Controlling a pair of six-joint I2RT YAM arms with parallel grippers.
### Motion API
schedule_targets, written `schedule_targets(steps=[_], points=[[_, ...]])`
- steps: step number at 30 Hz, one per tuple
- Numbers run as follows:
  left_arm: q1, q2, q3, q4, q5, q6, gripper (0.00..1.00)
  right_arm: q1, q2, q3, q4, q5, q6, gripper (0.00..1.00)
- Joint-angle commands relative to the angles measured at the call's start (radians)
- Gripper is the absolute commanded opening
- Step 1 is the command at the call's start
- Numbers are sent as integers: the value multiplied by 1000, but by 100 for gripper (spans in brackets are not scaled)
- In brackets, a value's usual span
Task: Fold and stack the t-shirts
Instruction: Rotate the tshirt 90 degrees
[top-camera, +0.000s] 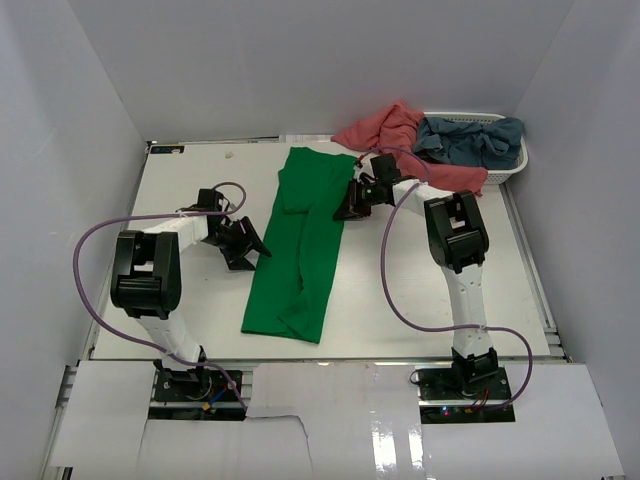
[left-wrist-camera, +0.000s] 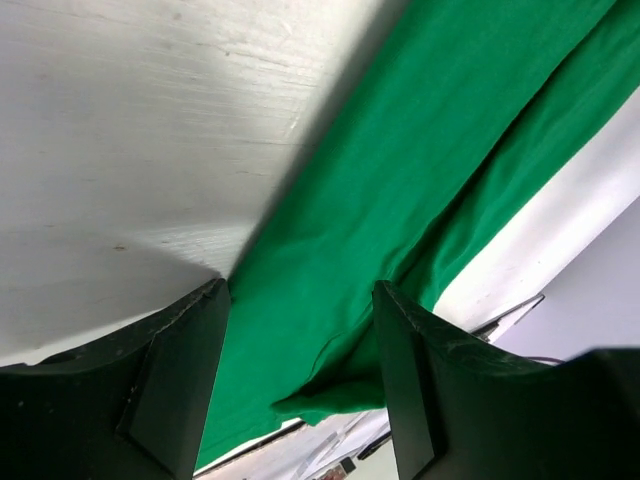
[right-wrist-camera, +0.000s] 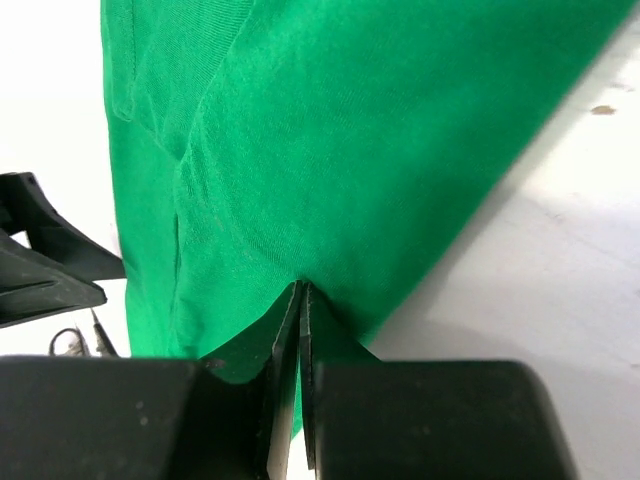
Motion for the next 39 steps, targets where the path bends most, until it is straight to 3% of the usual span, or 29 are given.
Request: schedule_targets(steps=[1, 9, 17, 24, 28, 31, 39], points=[[-13, 11, -20, 45, 19, -7, 70, -28, 74, 16, -48, 34, -29, 8], [-83, 35, -29, 73, 17, -47, 70, -53, 187, 256, -169, 36, -67, 8], [-162, -5, -97, 111, 4, -110, 70, -67, 247, 395, -235, 22, -72, 8], [-162, -41, -121, 91, -32, -98, 70, -65, 220, 347, -219, 0, -78, 9], [-146, -39, -72, 48, -53, -73, 70, -65, 165, 283, -176, -4, -90, 27], [-102, -51, -9, -1, -64, -41, 71, -64, 109, 275, -182, 0, -121, 32], [-51, -12, 294, -136, -109, 21, 71, 16, -179, 160, -306, 112, -208, 35]])
